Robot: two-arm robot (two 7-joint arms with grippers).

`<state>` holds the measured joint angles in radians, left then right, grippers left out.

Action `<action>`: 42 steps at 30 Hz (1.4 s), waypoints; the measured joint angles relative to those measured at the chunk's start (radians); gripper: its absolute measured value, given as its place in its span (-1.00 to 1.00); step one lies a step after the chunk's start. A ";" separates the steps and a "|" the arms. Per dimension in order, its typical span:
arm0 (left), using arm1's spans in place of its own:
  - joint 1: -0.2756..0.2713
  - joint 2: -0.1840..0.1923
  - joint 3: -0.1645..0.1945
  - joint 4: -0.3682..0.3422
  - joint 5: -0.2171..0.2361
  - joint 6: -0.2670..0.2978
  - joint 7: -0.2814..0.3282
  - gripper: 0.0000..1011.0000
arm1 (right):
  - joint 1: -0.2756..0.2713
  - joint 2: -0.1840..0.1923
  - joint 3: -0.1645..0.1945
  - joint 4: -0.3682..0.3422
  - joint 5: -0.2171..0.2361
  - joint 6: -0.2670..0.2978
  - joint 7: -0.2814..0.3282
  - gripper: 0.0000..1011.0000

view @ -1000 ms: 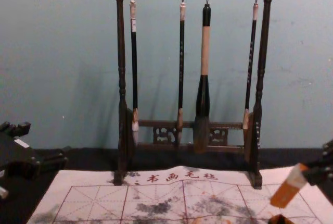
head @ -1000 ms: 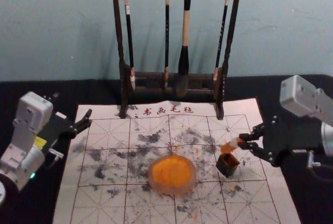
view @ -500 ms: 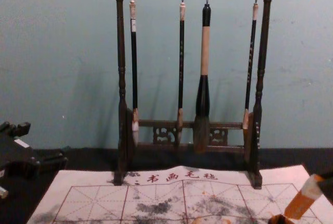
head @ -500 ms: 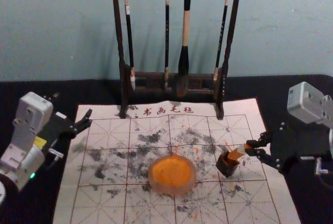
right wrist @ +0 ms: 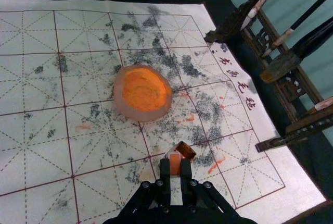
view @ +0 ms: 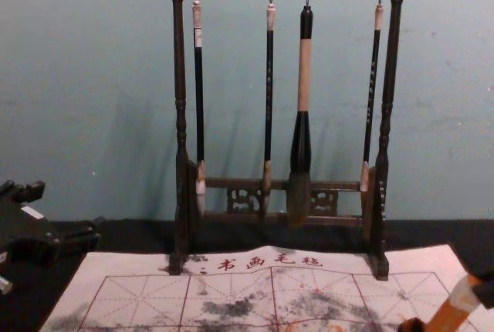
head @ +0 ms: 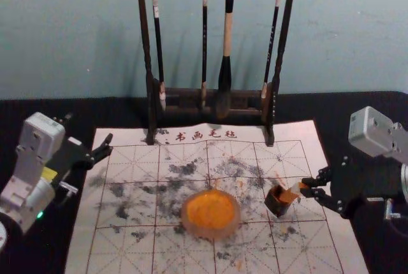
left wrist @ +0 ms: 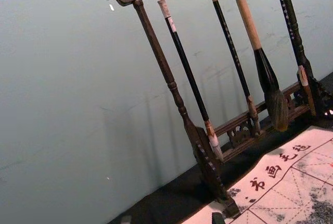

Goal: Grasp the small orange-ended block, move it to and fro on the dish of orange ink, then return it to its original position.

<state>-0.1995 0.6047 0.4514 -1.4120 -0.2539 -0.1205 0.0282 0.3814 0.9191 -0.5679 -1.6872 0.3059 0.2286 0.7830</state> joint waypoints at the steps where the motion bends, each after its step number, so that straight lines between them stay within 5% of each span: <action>1: 0.000 0.000 0.000 0.000 0.000 0.000 0.000 0.98 | 0.000 -0.001 0.000 0.001 -0.001 0.000 0.000 -0.84; 42: 0.000 0.000 0.000 0.000 0.000 0.000 0.000 0.98 | 0.058 -0.068 -0.039 0.114 -0.026 -0.013 0.036 -0.84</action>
<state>-0.1995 0.6047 0.4514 -1.4120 -0.2539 -0.1206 0.0282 0.4392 0.8506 -0.6068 -1.5728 0.2801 0.2156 0.8189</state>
